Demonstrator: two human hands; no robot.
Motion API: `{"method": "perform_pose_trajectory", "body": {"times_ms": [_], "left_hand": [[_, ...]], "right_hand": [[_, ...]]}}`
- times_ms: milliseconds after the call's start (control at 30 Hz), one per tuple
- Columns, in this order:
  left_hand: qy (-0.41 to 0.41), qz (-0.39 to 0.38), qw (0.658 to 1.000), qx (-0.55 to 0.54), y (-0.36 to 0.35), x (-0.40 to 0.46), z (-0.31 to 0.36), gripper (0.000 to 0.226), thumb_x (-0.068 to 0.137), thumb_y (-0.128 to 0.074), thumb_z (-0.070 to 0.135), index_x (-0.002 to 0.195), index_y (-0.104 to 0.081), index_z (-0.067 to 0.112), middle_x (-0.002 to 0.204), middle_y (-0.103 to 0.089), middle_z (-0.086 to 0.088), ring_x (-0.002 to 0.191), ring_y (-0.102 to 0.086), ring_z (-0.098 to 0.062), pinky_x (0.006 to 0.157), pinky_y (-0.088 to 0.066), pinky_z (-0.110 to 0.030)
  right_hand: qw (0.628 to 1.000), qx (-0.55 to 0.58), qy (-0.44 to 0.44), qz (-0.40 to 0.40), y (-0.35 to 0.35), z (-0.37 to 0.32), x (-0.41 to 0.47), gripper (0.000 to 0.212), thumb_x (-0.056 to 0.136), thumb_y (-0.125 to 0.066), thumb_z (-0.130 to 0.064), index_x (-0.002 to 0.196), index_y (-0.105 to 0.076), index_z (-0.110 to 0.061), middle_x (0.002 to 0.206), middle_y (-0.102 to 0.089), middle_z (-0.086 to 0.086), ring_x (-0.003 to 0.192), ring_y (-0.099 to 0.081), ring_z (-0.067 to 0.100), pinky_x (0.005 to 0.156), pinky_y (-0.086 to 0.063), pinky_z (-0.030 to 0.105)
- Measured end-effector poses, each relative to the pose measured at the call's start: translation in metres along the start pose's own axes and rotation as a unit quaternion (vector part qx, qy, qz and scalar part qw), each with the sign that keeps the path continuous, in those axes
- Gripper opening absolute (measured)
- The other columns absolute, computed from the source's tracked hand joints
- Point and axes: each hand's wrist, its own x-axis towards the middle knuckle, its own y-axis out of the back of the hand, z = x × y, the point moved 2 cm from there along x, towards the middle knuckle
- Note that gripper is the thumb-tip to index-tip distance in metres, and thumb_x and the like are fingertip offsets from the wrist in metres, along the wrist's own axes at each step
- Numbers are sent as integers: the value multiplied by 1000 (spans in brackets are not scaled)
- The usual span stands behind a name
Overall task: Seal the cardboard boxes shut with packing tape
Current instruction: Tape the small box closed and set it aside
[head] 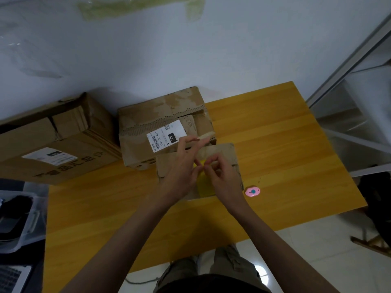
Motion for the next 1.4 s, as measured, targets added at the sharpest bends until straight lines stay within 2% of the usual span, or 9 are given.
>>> {"method": "perform_pose_trajectory", "body": {"times_ms": [267, 400, 533, 767, 900, 967, 1167, 1300, 1400], "left_hand": [[-7, 46, 999, 2, -4, -6, 7, 84, 84, -71, -10, 150, -42, 32, 143, -31, 3, 89, -58, -6, 81, -54, -20], [3, 53, 999, 8, -4, -10, 6, 87, 81, -75, -8, 151, -42, 32, 150, -29, -1, 114, -48, -3, 92, -43, -5], [29, 46, 998, -20, -3, -11, 7, 87, 81, -74, -12, 150, -44, 31, 145, -34, 4, 95, -64, 1, 84, -48, -5], [65, 56, 996, -13, -5, -8, 14, 81, 83, -67, -17, 148, -50, 28, 137, -35, 11, 78, -63, -4, 76, -49, -7], [61, 67, 996, -10, -5, -4, 15, 82, 81, -62, -22, 145, -53, 29, 138, -38, 2, 93, -58, -6, 77, -50, -9], [59, 76, 995, 4, -8, -4, 16, 83, 80, -60, -24, 143, -54, 29, 135, -38, 0, 99, -57, -10, 76, -54, -14], [44, 106, 993, 28, -8, -12, 34, 88, 77, -66, -22, 146, -51, 30, 133, -35, 1, 109, -41, 2, 79, -54, -15], [2, 102, 994, 39, -11, -28, 63, 75, 83, -62, -6, 148, -48, 29, 138, -35, -3, 92, -40, 4, 73, -51, -15], [60, 132, 989, -12, -1, -21, 53, 80, 85, -58, -15, 151, -45, 29, 142, -32, -2, 99, -53, -7, 77, -49, -9]], "right_hand": [[999, -24, 17, 46, -2, -7, 0, 11, 100, -60, -18, 92, -58, -26, 108, -47, 6, 89, -59, 12, 67, -44, 3], [998, -27, 22, 58, -3, -7, -2, 11, 101, -58, -18, 92, -58, -25, 103, -48, 6, 86, -58, 14, 66, -42, 3], [996, -26, 44, 74, -6, -6, -8, 12, 100, -60, -16, 92, -59, -24, 101, -49, 6, 84, -58, 16, 67, -43, 6], [996, 15, 44, 72, -7, 1, -15, 10, 99, -63, -23, 104, -59, -31, 105, -57, 9, 86, -58, 14, 67, -43, 11], [997, 70, 31, -3, -8, 8, -34, 65, 93, -69, -9, 146, -35, -26, 110, -56, -28, 91, -56, -9, 70, -45, 10], [995, 91, 30, -27, -7, 12, -38, 69, 92, -66, 1, 148, -33, -21, 101, -58, -26, 80, -57, -10, 64, -45, 10], [993, 88, 73, 42, -3, 1, -30, 48, 91, -63, 5, 131, -45, -15, 67, -51, -12, 53, -46, 1, 48, -33, 15], [990, 64, 84, 94, -1, 10, -17, 27, 95, -64, -5, 110, -50, -22, 69, -49, -7, 56, -42, 12, 49, -35, 39], [989, 94, 96, 57, 1, 16, -20, 19, 94, -63, 0, 93, -48, -10, 73, -43, -2, 62, -38, 11, 54, -30, 25]]}}
